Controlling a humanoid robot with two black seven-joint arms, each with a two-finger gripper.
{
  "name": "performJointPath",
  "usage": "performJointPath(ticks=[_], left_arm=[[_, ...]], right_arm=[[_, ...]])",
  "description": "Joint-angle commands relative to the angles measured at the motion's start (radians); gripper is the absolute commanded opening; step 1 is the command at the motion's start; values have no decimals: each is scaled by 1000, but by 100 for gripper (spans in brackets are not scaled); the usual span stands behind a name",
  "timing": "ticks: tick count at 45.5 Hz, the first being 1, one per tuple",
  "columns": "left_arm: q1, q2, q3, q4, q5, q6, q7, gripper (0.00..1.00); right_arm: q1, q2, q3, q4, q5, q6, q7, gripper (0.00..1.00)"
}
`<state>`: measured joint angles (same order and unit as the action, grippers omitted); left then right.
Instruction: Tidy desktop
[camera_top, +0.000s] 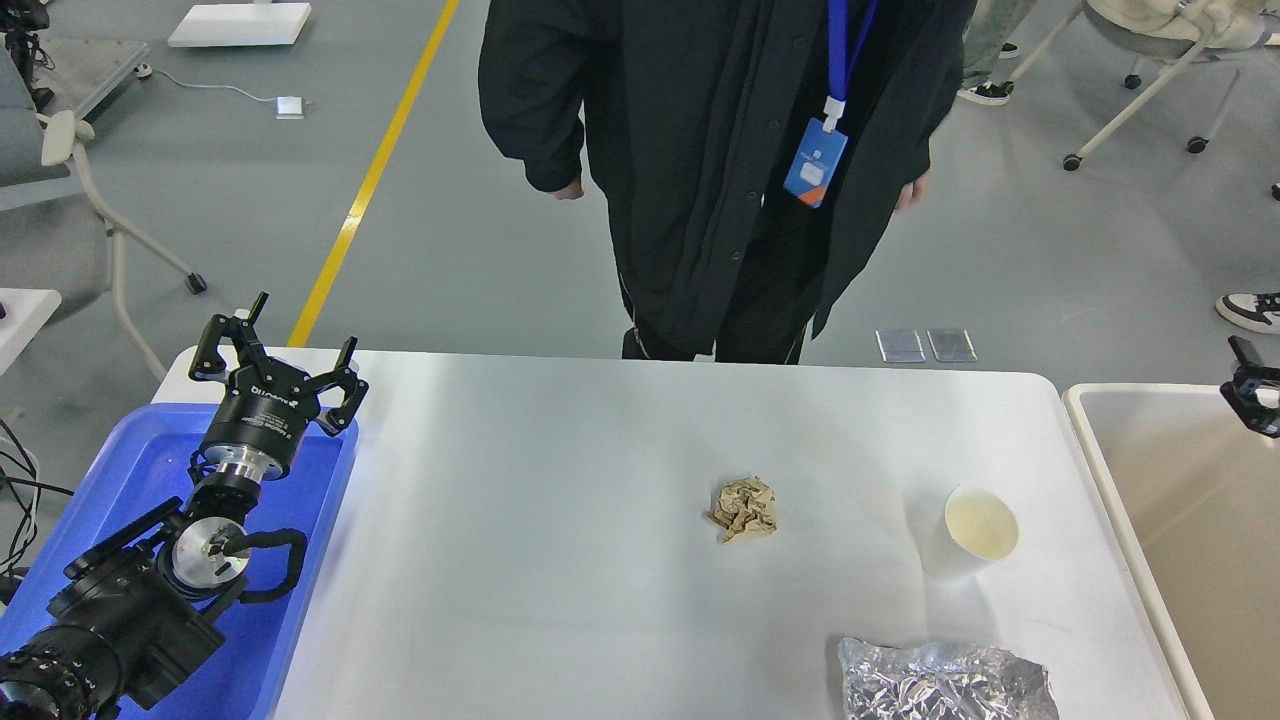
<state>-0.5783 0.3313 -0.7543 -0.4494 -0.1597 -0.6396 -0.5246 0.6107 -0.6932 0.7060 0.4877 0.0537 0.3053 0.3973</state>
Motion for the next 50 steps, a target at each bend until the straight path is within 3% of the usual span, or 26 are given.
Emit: performJointPath(ticks=[1,50], left_arm=[[0,0,0,0,0,0,0,100],[0,0,0,0,0,0,0,100]], right_arm=[[1,9,0,0,0,0,0,100],[55,9,-7,-1,-2,-3,0,100]])
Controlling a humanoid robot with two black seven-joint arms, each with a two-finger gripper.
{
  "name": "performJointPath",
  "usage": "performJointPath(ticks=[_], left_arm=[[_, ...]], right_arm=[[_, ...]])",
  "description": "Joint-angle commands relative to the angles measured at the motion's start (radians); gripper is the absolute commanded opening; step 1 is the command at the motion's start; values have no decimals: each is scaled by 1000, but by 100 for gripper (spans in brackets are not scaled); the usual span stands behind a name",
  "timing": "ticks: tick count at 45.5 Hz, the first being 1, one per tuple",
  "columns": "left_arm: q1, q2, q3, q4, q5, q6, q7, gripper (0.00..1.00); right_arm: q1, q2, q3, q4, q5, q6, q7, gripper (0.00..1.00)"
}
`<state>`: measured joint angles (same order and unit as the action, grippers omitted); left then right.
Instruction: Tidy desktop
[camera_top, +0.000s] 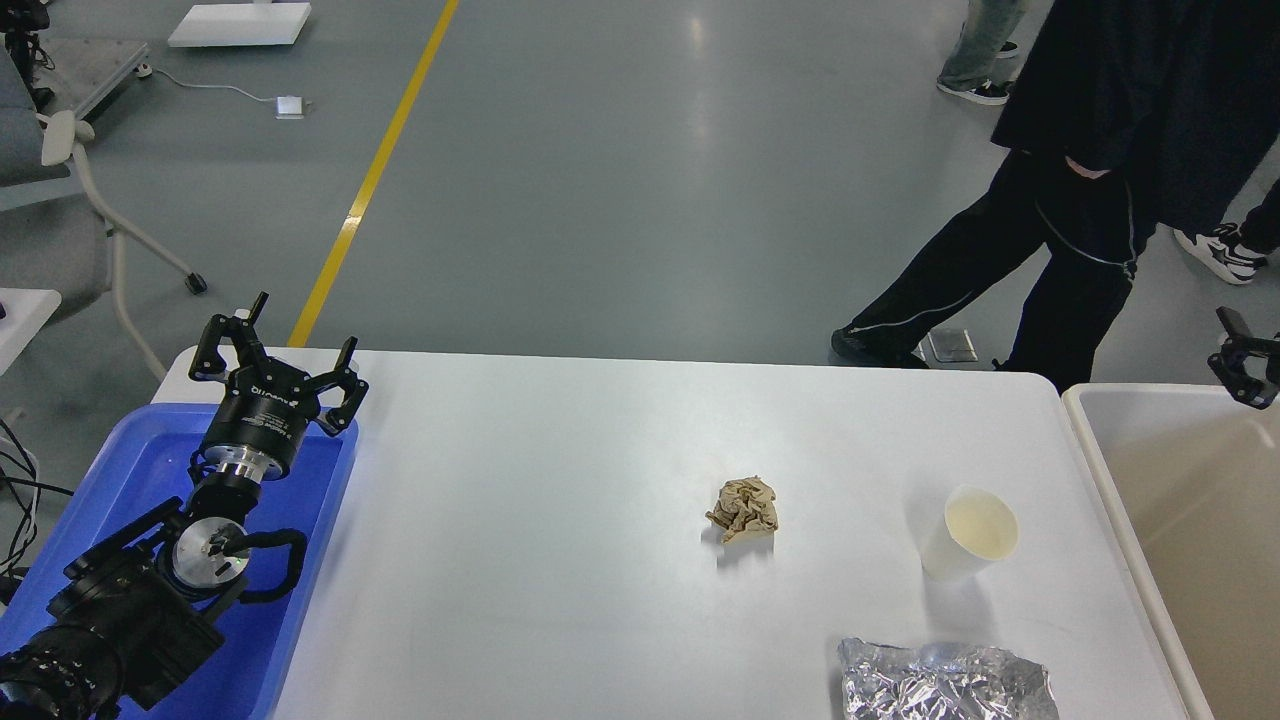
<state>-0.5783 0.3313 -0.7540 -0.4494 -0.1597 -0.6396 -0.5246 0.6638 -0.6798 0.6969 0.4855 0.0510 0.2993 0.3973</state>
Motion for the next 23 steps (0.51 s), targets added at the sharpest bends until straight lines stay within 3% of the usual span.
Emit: performJointPath(ticks=[1,23], left_arm=[[0,0,-1,0,-1,0,0,100],[0,0,1,0,-1,0,0,100]], right_arm=[[2,-6,4,1,0,4,0,100],[10,-53,9,11,1,9,0,100]])
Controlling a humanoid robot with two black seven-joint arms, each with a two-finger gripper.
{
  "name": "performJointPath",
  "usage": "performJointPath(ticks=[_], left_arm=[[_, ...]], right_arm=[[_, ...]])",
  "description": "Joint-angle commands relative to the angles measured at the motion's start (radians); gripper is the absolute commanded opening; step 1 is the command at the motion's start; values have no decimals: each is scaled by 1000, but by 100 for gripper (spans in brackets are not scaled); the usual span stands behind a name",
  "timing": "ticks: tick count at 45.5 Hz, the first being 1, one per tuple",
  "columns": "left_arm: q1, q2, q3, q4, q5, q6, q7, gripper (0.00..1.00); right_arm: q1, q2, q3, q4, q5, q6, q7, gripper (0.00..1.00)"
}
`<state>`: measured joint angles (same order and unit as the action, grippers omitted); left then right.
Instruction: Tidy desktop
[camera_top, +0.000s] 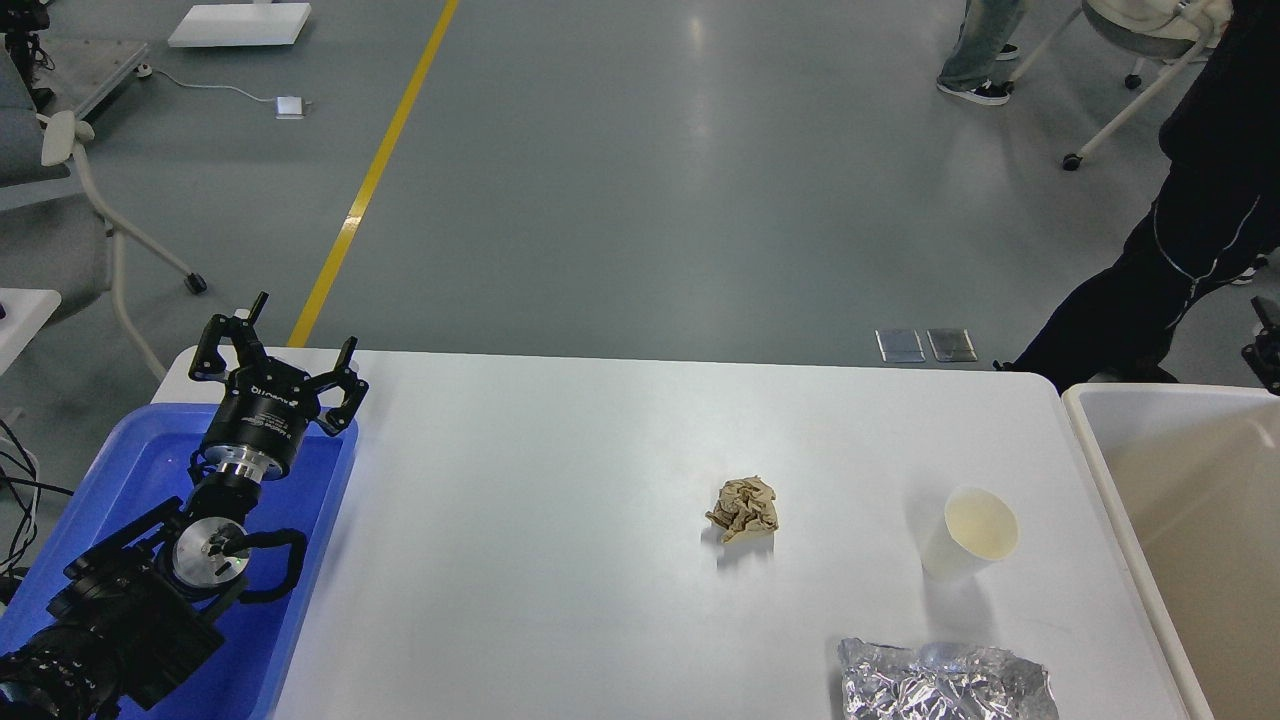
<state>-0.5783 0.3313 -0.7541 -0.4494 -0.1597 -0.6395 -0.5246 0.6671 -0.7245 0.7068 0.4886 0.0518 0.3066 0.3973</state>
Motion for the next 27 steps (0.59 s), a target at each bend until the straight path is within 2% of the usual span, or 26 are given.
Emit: performJointPath(ticks=[1,17,27], left_arm=[[0,0,1,0,0,0,0,100],[0,0,1,0,0,0,0,100],[0,0,1,0,0,0,0,100]], right_arm=[[8,-9,-3,10,0,2,0,100],[45,-18,-27,-4,-46,0,-3,100],[161,-30,-217,-1,-259,0,-3,100]])
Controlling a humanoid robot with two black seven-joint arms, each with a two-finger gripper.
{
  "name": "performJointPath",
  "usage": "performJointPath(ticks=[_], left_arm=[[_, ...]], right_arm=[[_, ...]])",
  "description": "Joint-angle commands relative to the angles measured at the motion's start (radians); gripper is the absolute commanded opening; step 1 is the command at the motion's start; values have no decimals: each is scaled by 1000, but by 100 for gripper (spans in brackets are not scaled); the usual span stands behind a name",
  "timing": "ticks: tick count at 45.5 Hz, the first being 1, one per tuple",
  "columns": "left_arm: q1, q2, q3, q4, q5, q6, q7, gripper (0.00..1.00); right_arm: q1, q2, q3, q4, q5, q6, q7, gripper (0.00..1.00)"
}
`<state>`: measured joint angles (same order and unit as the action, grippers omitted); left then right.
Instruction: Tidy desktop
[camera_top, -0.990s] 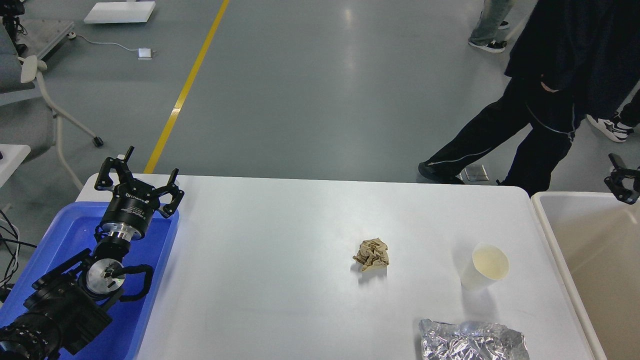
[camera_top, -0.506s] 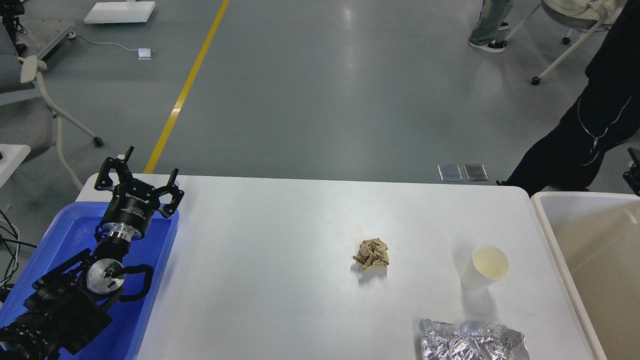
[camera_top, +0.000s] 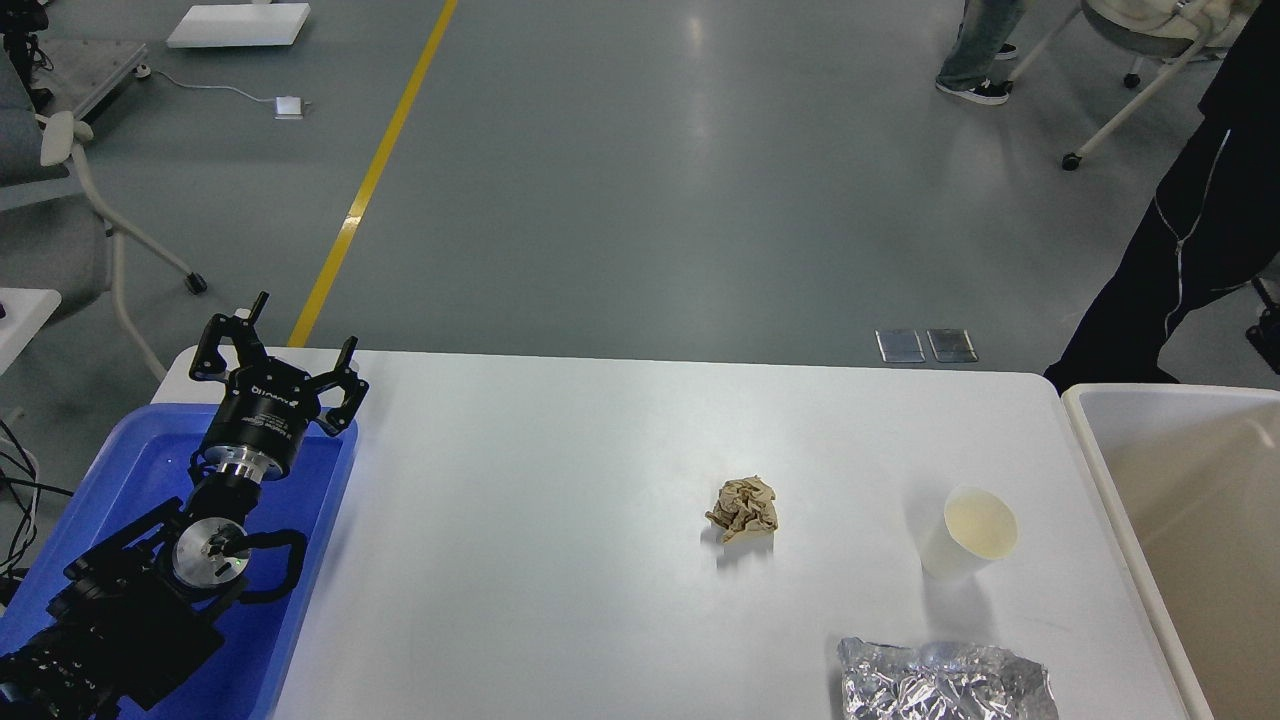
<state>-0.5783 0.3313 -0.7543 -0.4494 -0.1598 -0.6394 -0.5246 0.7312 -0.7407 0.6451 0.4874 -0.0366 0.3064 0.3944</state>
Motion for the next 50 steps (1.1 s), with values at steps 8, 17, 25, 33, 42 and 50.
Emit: performJointPath(ticks=[8,17,25,33,42,50], left_arm=[[0,0,0,0,0,0,0,100],[0,0,1,0,0,0,0,100],[0,0,1,0,0,0,0,100],[0,0,0,0,0,0,0,100],[0,0,0,1,0,0,0,100],[0,0,0,0,0,0,0,100]], right_arm=[[233,-62,-407,13,-368,2,3,100],[404,-63,-698,71,-587,2,4,100],[577,-115,-875,318,-811,2,4,100],[657,-166,-909,536,-1068,2,4,100],[659,-167,-955,623,-1311,0,3,100],[648,-154,-1002,675,-1511,-13,3,100]])
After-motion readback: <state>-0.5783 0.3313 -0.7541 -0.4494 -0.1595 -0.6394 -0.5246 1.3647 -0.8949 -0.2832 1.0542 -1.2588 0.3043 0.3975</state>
